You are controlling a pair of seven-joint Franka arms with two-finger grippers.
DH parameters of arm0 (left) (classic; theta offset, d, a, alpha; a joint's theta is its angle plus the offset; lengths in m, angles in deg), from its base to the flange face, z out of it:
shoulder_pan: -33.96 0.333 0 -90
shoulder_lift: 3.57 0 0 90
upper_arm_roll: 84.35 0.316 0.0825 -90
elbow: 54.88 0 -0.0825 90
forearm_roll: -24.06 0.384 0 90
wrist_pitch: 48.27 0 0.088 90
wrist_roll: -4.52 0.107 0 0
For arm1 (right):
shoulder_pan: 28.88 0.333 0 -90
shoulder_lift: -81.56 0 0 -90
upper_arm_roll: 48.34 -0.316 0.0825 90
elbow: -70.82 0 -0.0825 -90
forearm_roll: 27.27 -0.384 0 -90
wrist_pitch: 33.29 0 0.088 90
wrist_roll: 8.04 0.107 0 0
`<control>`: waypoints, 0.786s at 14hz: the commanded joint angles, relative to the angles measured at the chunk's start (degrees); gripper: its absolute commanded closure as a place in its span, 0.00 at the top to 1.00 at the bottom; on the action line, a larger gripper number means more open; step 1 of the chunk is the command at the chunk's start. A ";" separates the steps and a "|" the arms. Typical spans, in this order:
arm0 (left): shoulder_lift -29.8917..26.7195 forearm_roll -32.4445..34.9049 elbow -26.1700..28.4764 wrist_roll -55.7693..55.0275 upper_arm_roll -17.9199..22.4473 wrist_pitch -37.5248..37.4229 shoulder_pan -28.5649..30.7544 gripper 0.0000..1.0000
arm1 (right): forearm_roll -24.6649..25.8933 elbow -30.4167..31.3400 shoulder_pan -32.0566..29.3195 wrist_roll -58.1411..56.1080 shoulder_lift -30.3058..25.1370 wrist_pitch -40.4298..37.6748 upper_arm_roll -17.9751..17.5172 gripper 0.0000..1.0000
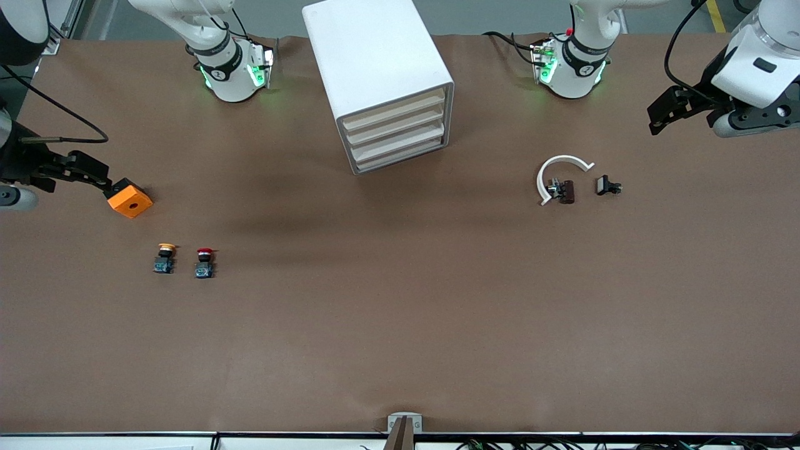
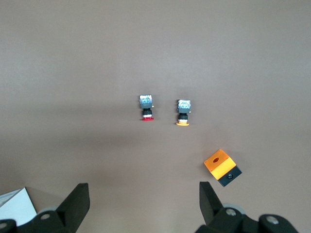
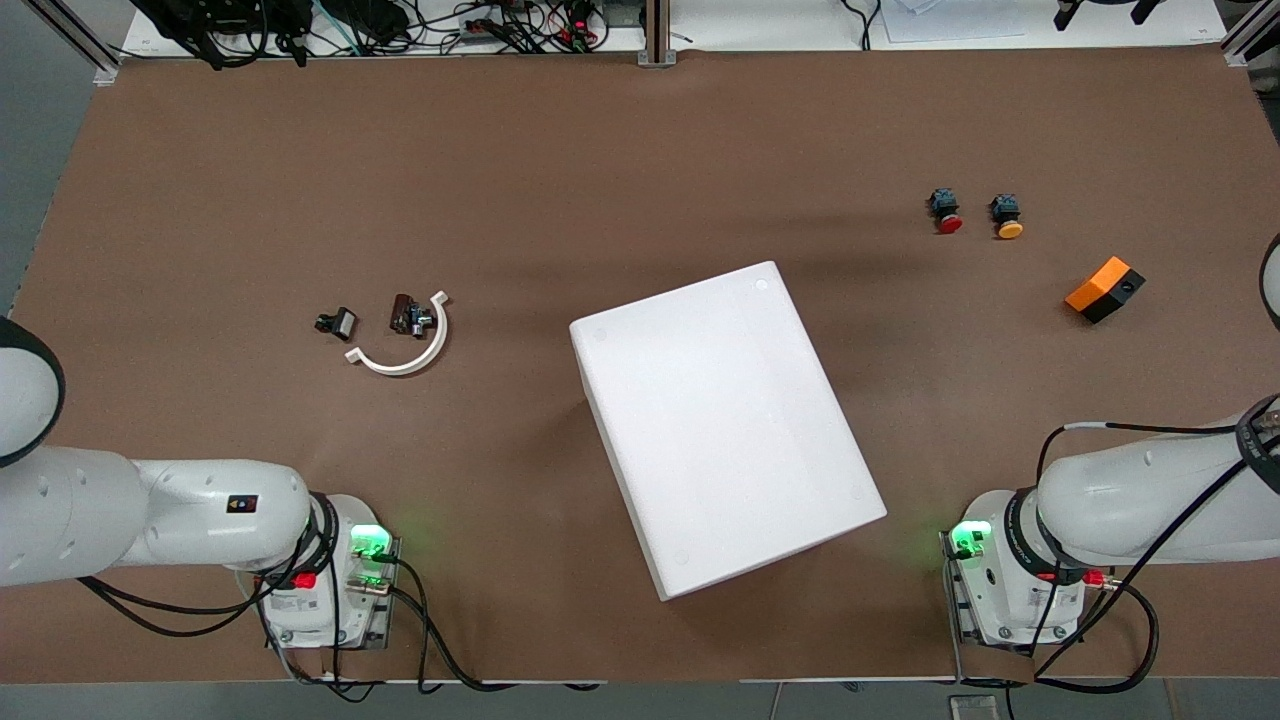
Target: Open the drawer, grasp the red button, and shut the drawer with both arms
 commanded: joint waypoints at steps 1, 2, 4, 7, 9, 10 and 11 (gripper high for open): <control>-0.71 -1.76 0.69 1.96 0.49 -0.27 0.47 1.00 | -1.06 -3.43 -1.36 -1.58 0.98 -1.80 -0.53 1.00; -0.45 -2.37 0.25 2.66 0.49 -0.27 0.65 1.00 | -0.80 -3.44 -1.27 -1.58 0.98 -1.80 -0.61 1.00; 1.22 -2.12 -1.06 2.76 0.57 -0.27 0.65 1.00 | -0.62 -3.52 -1.10 -1.58 1.06 -1.71 -0.61 1.00; 3.68 -1.32 -4.67 2.40 0.66 -0.62 1.44 1.00 | -0.71 -3.52 -1.19 -1.49 1.06 -1.72 -0.61 1.00; 3.77 -1.41 -4.67 2.84 0.57 -0.62 3.11 1.00 | -0.88 -3.52 -1.19 -1.49 1.06 -1.71 -0.61 1.00; 3.77 -1.41 -4.67 2.67 0.57 -0.62 3.11 1.00 | -0.97 -3.52 -1.19 -1.49 1.06 -1.71 -0.61 1.00; 3.68 -1.41 -4.67 2.49 0.49 -0.88 3.03 1.00 | -1.06 -3.52 -1.10 -1.23 1.06 -1.71 -0.61 1.00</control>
